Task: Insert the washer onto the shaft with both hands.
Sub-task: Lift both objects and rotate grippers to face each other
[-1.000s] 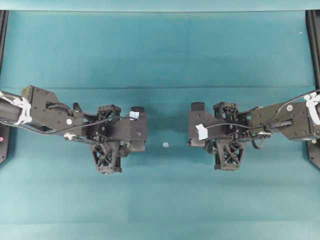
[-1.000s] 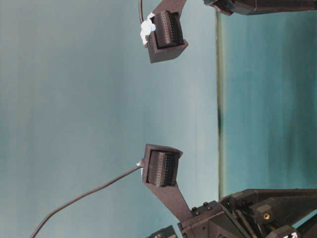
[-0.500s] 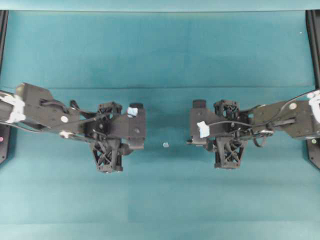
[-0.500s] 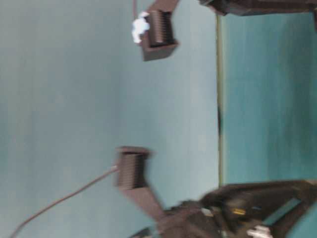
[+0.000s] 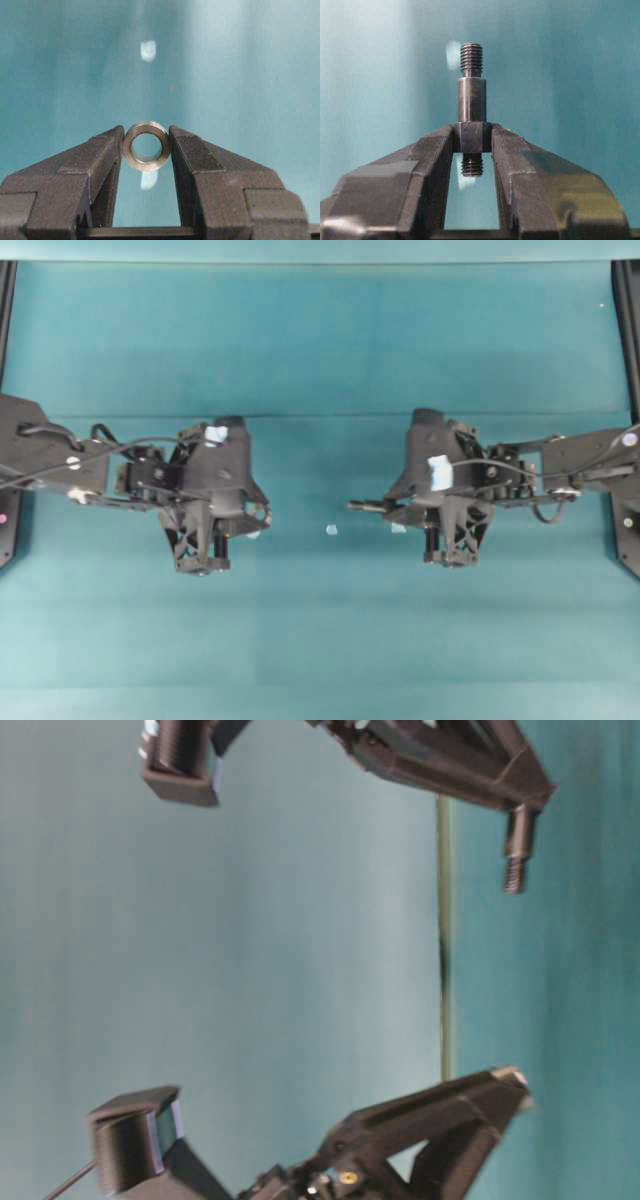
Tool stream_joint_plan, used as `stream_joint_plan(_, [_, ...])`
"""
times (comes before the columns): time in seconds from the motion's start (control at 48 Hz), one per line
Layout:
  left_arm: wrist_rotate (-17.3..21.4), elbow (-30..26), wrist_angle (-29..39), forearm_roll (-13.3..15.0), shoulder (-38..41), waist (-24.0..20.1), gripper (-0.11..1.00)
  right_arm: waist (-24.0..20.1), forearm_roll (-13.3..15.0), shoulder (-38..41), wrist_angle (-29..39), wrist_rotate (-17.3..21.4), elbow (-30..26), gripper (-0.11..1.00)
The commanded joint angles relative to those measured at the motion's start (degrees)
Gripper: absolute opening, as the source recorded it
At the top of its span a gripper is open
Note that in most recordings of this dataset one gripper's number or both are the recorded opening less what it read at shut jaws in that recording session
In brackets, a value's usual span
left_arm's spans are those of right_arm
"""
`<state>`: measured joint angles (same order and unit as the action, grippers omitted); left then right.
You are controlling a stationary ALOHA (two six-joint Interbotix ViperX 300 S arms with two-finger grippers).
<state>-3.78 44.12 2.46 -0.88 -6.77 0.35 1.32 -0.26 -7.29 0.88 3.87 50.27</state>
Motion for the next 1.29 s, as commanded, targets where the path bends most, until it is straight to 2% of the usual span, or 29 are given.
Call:
stream_joint_plan(0.0, [-0.1,0.0,-3.0,-0.1,-1.6,-0.2,0.36,-0.2,-0.2,-1.5,-4.1,0.6,0.4,0.01])
stream_joint_plan(0.313, [-0.3,0.3,-7.8,-0.2,-1.8,-0.4,0.36,-0.5,-0.2,-2.9,-12.0,0.7,4.1,0.01])
stream_joint_plan(0.688, [-1.0,2.3,-21.6,-0.2,-3.1,-0.5,0.36,-0.8,-0.2,-2.9,-20.0,0.9,4.8,0.01])
stream_joint_plan(1.042, [-1.4,2.4,-22.8,-0.2,-3.1,-1.0,0.36,-0.9,-0.2,-2.9,-23.6,1.0,4.7,0.01])
stream_joint_plan(1.271, [-1.5,2.4,-25.8,-0.2,-3.1,-1.7,0.36,-1.0,-0.2,-2.8,-26.4,1.5,4.7,0.01])
